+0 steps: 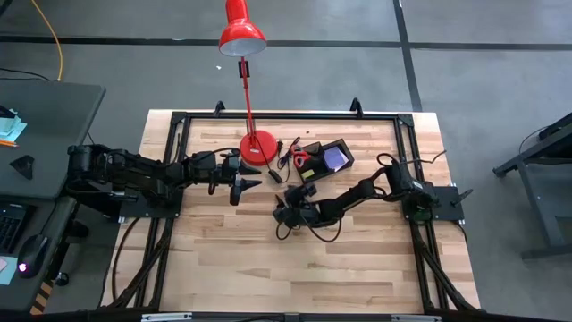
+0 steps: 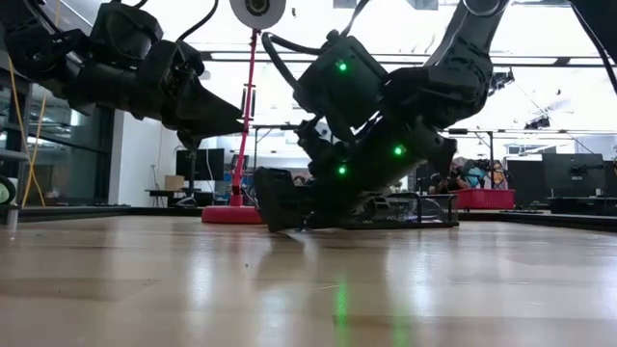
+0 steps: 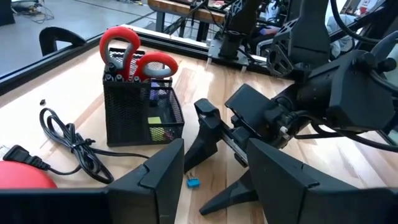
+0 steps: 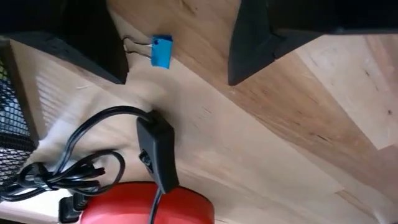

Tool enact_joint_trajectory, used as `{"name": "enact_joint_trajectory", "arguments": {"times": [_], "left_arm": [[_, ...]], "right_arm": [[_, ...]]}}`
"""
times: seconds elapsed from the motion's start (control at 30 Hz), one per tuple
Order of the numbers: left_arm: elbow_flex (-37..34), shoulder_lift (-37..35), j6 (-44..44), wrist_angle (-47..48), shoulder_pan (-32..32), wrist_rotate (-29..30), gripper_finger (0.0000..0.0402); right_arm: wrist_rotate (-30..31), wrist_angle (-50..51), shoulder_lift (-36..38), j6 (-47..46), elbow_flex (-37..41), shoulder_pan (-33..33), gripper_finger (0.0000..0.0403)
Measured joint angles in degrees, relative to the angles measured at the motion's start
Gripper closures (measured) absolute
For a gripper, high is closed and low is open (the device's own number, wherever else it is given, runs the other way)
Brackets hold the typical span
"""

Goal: Pick and place office supplies into organizer
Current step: Return to Home Position

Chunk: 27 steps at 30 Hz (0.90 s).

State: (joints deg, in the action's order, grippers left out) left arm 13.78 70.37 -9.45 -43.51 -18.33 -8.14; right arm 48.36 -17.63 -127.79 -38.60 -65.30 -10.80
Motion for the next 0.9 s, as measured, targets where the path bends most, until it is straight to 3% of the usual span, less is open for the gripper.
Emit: {"name": "enact_joint_trajectory", "arguments": {"times": [0.63, 0.9], "left_arm": [[0.0, 0.0, 0.13, 0.0, -0.02, 0.2, 0.0234], [0.0, 0.0, 0.15, 0.0, -0.02, 0.22, 0.0234]], "right_arm": [[-3.9, -0.75, -0.07, 5.94, 0.11, -3.83, 0.0323], [-8.19, -11.02, -0.26, 13.44, 0.31, -5.98, 0.0379]]}}
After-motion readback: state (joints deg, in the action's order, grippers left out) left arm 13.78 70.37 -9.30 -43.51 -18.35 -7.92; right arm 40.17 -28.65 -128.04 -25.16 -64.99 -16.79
